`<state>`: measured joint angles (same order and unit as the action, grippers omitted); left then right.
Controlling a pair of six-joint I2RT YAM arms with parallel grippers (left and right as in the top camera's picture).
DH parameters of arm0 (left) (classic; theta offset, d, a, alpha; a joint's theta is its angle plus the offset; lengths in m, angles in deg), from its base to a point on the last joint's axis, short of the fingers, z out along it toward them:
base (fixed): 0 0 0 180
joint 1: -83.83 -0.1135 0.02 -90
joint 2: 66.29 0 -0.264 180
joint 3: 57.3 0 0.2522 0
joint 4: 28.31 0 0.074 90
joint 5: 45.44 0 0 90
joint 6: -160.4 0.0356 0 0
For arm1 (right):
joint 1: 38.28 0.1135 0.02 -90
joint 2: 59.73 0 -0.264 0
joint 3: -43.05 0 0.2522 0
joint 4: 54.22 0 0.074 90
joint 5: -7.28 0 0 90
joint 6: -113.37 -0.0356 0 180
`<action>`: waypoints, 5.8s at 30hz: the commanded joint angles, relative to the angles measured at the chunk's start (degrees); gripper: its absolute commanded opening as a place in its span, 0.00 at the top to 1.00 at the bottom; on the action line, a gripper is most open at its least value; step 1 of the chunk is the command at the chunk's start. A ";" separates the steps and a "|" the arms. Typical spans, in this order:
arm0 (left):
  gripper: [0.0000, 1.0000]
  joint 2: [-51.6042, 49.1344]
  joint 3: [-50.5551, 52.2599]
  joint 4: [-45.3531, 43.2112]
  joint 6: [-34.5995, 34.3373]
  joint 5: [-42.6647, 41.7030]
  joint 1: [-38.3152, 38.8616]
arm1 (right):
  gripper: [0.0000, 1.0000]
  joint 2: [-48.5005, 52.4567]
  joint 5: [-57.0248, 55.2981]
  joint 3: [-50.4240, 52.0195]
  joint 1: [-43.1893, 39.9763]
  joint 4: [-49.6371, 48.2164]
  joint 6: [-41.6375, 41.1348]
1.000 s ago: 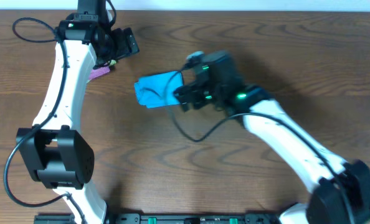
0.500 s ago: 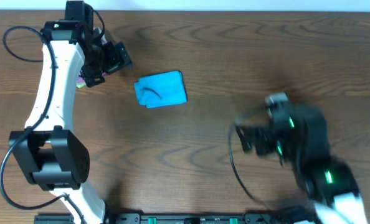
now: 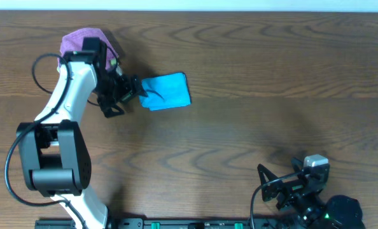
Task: Fold the cloth
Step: 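Release the blue cloth and retract the right arm to rest, then grasp the folded blue cloth with the left gripper and lift it, then carry the blue cloth with the left gripper onto the purple cloth, then lower and press the blue cloth onto the purple stack, left gripper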
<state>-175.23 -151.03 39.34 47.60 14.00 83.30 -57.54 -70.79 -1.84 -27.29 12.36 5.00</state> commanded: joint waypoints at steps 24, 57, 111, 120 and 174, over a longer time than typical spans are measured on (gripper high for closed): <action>0.03 1.29 17.99 -35.15 -25.70 -5.03 5.84 | 0.01 -0.42 -0.55 0.28 -0.46 7.54 -5.62; 0.94 1.03 11.23 -41.94 -15.89 6.75 14.03 | 0.01 -0.42 -0.55 0.28 -0.46 13.86 -5.60; 0.94 -9.44 -22.38 -34.51 -1.11 25.92 -3.39 | 0.01 -0.42 -0.55 0.28 -0.46 13.86 -5.62; 0.95 -9.42 -27.96 -27.80 0.59 26.58 -4.83 | 0.01 -0.42 -0.55 0.28 -0.46 13.86 -5.62; 0.44 -13.64 -27.76 -7.61 6.14 38.69 -11.87 | 0.01 -0.42 -0.55 0.28 -0.46 13.86 -5.62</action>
<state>-188.46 -178.00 31.20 52.93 51.39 72.22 -57.56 -70.95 -1.69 -27.29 26.15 -0.12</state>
